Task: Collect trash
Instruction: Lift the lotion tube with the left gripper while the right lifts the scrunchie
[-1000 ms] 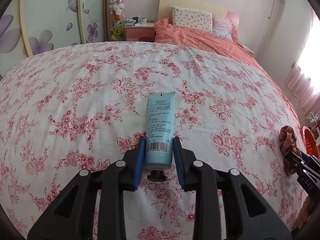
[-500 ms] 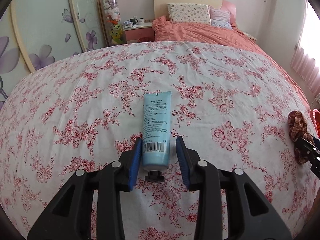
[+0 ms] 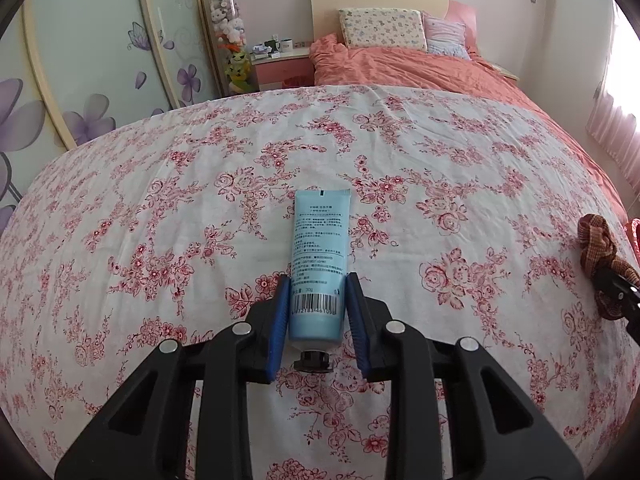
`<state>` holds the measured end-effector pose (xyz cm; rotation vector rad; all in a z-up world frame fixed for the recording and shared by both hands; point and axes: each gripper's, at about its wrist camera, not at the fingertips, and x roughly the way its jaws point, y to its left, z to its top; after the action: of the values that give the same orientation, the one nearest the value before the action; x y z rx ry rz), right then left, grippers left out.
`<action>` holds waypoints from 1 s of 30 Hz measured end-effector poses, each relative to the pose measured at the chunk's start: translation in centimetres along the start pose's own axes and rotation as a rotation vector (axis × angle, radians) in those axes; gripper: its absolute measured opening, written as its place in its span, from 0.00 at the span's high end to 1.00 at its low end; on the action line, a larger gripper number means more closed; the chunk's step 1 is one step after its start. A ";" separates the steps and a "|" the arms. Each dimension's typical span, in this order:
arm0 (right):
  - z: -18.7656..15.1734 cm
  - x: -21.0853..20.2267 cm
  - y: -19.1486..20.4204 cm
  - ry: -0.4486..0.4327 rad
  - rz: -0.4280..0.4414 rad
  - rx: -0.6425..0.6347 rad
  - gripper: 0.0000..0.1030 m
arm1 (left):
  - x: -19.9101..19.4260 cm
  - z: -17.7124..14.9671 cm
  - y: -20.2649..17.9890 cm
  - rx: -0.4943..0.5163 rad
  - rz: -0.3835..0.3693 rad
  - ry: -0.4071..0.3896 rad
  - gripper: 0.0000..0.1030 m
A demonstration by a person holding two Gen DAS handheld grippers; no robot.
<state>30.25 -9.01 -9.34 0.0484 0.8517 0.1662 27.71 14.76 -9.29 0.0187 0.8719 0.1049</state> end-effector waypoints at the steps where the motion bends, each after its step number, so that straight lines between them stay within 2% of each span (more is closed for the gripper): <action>1: -0.1 -0.2 -0.1 -0.008 0.002 0.001 0.77 | -0.1 0.0 0.0 -0.001 0.001 -0.004 0.72; 11: 0.1 -3.3 -0.8 -0.072 0.018 0.005 0.78 | -1.7 0.0 -0.3 0.016 0.005 -0.027 0.72; 18: -0.4 -2.4 -0.8 -0.039 0.023 0.019 0.78 | -0.6 -0.7 -0.4 -0.017 -0.020 0.015 0.72; 25: -0.8 -2.0 -0.8 -0.028 0.028 0.020 0.78 | -1.3 -1.9 -0.3 -0.003 0.000 0.006 0.66; 27: -0.8 -2.0 -0.9 -0.024 0.032 0.027 0.78 | -1.4 -1.9 -0.3 -0.001 0.001 0.005 0.66; 29: -0.8 -2.0 -0.9 -0.021 0.032 0.031 0.78 | -1.3 -1.9 -0.3 -0.001 -0.006 0.005 0.73; 30: -0.8 -2.0 -0.9 -0.022 0.031 0.032 0.78 | -1.3 -1.9 -0.2 -0.002 -0.001 0.003 0.73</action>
<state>28.46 -10.19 -8.52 0.0934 0.8319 0.1807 25.47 14.35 -9.49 0.0159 0.8753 0.1045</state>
